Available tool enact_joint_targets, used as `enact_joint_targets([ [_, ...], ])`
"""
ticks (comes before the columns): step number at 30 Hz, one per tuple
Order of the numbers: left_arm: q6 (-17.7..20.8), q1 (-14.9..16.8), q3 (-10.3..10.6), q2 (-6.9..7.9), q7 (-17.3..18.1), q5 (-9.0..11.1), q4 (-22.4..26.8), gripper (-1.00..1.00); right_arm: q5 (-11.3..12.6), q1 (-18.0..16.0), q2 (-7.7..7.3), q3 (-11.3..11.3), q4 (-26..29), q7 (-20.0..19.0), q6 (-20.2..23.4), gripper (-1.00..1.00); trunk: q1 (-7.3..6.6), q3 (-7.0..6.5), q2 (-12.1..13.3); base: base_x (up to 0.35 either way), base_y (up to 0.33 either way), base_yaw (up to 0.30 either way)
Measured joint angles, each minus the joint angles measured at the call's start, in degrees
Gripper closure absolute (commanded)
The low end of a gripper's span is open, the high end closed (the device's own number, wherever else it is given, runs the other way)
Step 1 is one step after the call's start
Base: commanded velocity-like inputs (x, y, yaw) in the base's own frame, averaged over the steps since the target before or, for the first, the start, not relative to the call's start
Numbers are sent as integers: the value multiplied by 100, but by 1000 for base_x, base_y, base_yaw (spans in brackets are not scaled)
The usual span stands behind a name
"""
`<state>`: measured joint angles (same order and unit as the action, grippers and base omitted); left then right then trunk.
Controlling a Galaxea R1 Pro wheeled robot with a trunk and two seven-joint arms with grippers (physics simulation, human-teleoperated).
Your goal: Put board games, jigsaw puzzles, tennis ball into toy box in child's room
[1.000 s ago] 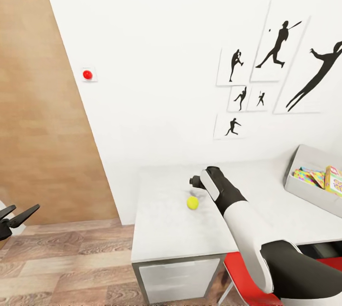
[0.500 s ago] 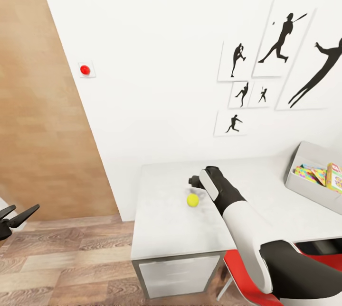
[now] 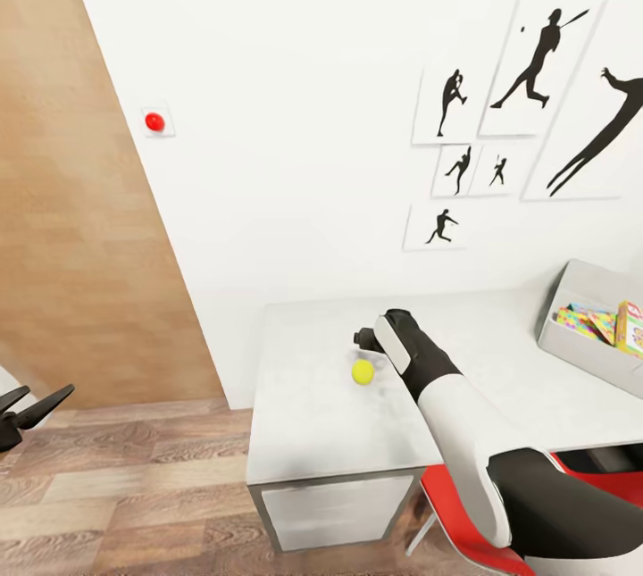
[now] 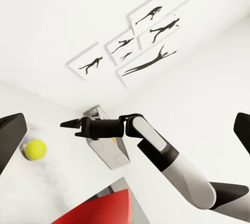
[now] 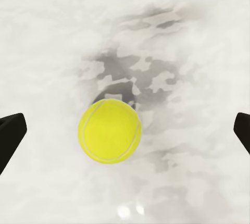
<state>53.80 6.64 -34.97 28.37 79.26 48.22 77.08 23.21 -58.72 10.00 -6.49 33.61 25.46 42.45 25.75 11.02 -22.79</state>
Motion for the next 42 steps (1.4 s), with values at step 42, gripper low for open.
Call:
enact_joint_targets([
  [42, -9, 0, -4, 48, -3, -8, -263, -100, 1, -166, 0, -15, -41, -2, 30, -100, 0, 398, -1, 0, 0, 0],
])
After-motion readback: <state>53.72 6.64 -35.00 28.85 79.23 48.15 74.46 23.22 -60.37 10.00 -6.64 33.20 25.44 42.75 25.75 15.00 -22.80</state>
